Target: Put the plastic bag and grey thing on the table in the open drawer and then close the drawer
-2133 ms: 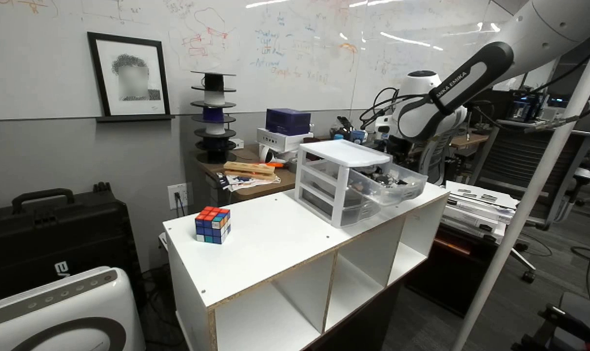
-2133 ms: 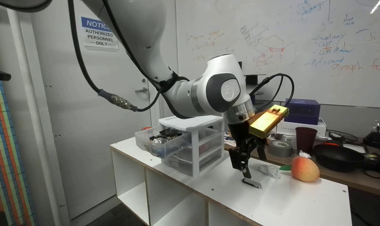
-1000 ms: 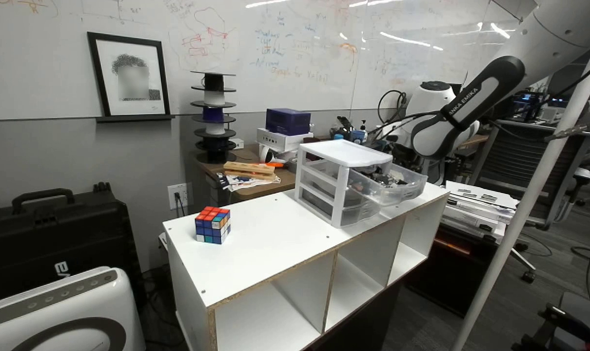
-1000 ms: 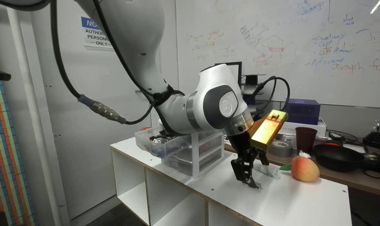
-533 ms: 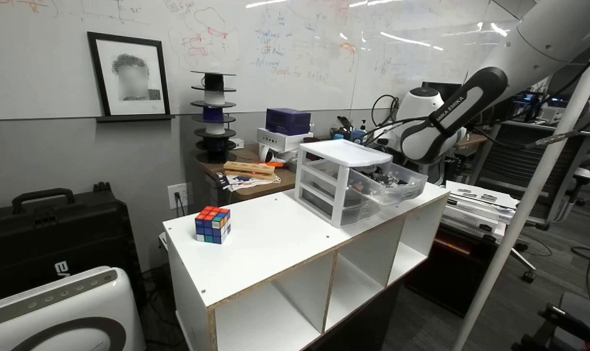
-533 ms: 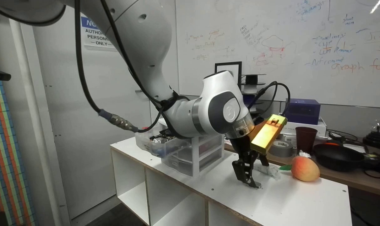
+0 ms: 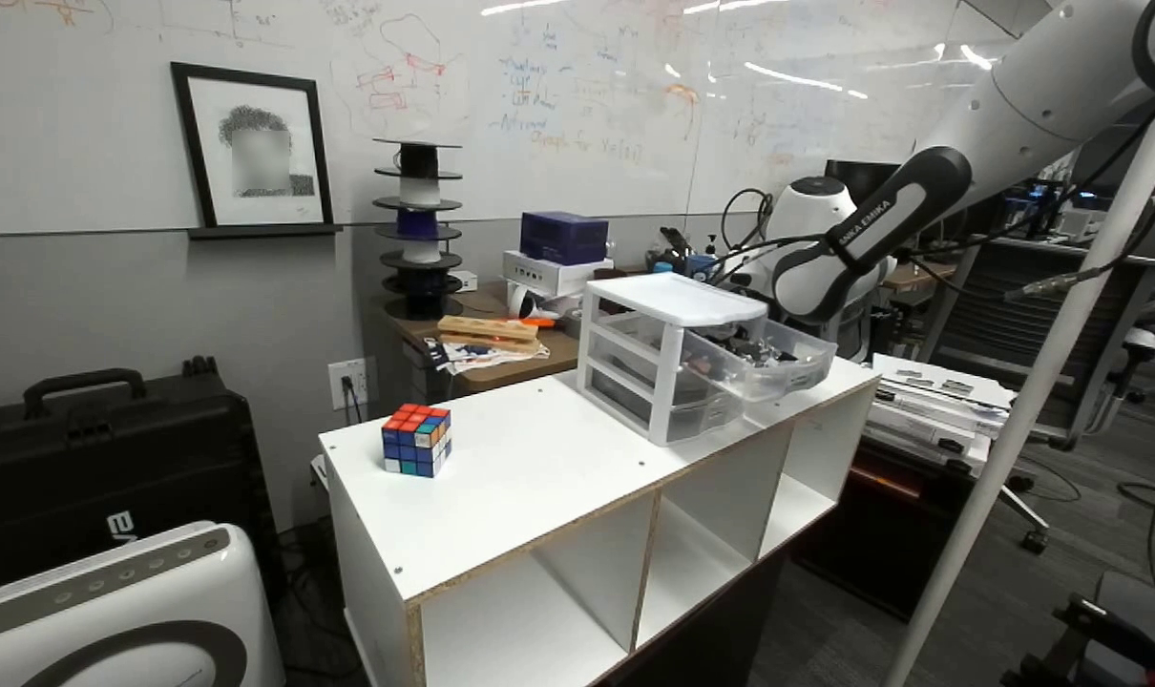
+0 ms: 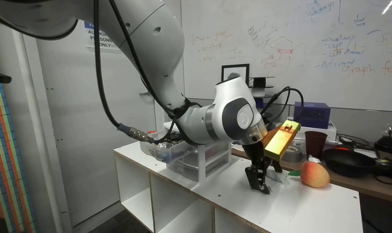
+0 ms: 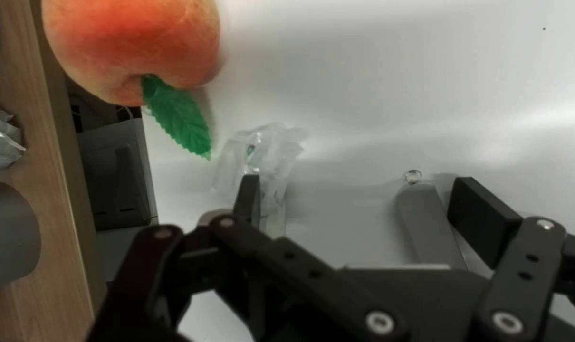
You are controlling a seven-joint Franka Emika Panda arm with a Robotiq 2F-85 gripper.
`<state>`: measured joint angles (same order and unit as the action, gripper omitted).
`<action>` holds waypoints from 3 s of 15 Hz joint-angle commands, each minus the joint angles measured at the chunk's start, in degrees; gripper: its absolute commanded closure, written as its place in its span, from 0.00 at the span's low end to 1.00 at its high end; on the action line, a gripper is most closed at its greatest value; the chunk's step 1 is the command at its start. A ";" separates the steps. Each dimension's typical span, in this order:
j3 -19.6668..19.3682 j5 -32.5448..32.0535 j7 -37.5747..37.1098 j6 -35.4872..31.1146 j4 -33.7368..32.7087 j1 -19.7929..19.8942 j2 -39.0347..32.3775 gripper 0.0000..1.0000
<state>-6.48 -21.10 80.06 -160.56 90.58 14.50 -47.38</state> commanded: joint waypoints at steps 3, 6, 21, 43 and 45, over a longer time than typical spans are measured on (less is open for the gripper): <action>1.81 0.58 1.01 1.61 -4.50 0.52 -2.54 0.00; 2.11 0.24 1.41 0.97 -6.52 0.28 -3.66 0.00; 2.06 0.43 5.52 7.01 -15.35 0.73 -9.13 0.04; -0.75 0.21 3.34 23.28 -20.28 -2.70 -1.71 0.93; -1.55 0.07 0.81 27.18 -18.20 -3.54 2.63 0.93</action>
<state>-6.09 -21.08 84.49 -137.74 65.66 12.92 -53.23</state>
